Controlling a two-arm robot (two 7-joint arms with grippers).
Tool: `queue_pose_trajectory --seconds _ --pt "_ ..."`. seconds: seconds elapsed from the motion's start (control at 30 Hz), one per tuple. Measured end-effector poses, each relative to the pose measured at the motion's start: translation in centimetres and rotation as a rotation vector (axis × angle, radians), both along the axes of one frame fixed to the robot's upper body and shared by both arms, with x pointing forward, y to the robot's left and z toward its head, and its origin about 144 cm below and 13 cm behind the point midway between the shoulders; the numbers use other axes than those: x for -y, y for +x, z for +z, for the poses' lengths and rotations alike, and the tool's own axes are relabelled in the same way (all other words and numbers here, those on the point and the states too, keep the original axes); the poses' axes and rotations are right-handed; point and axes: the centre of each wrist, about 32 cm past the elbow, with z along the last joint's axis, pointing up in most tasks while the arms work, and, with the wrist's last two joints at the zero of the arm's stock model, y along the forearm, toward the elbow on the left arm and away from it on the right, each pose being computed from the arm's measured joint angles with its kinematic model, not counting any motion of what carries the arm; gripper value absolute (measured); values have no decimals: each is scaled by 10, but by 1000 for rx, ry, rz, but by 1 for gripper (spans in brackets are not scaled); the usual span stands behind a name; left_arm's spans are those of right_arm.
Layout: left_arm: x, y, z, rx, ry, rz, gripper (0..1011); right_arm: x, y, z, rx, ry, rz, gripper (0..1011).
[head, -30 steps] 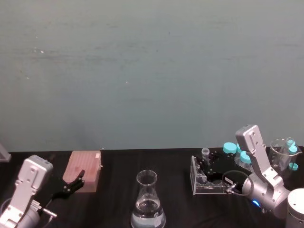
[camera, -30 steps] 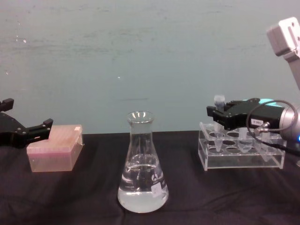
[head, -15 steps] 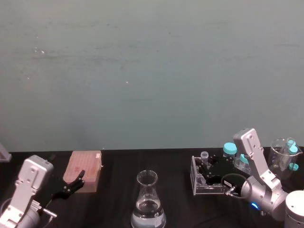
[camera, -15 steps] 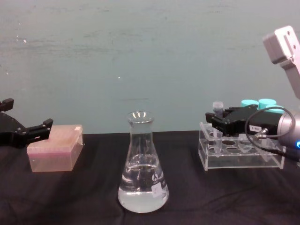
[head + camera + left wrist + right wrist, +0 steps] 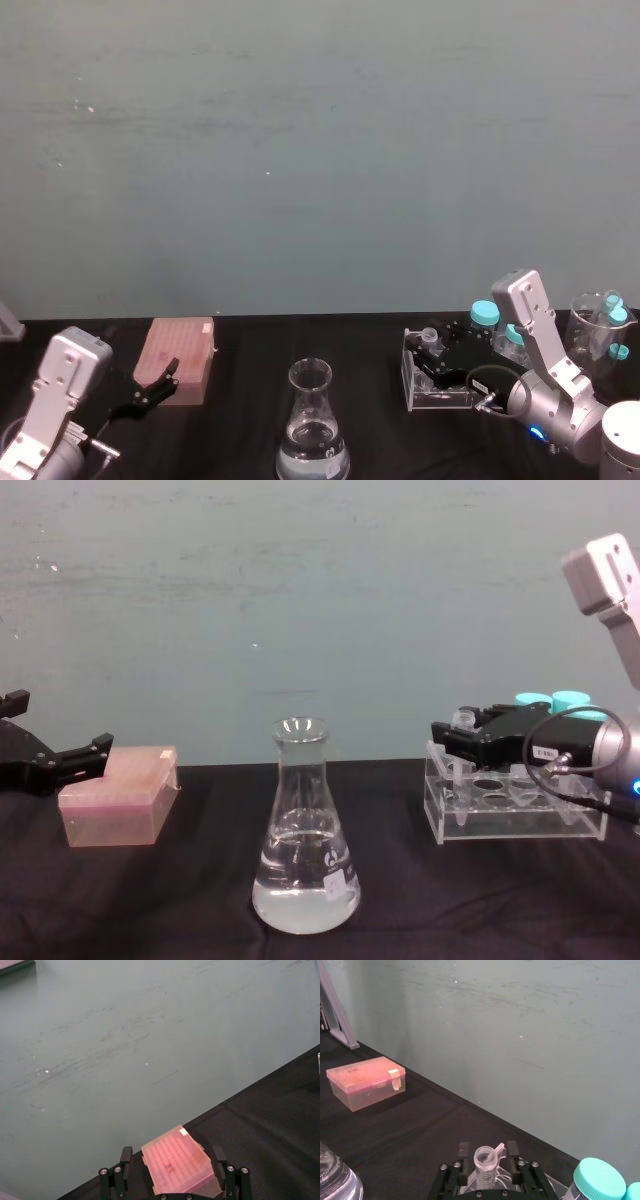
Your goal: Pour the liquid from the test tube into the beaker using one hand.
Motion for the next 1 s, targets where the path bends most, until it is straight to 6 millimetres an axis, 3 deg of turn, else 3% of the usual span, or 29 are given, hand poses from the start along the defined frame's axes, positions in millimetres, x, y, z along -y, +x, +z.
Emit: queue_pose_trajectory --seconds 0.33,0.4,0.6,1.0 --pt "0 0 0 0 0 0 1000 0 0 0 0 1 -1 733" --pt "0 0 0 0 0 0 1000 0 0 0 0 1 -1 836" --pt "0 0 0 0 0 0 1000 0 0 0 0 1 -1 978" --pt "0 0 0 0 0 0 1000 0 0 0 0 1 -2 1003"
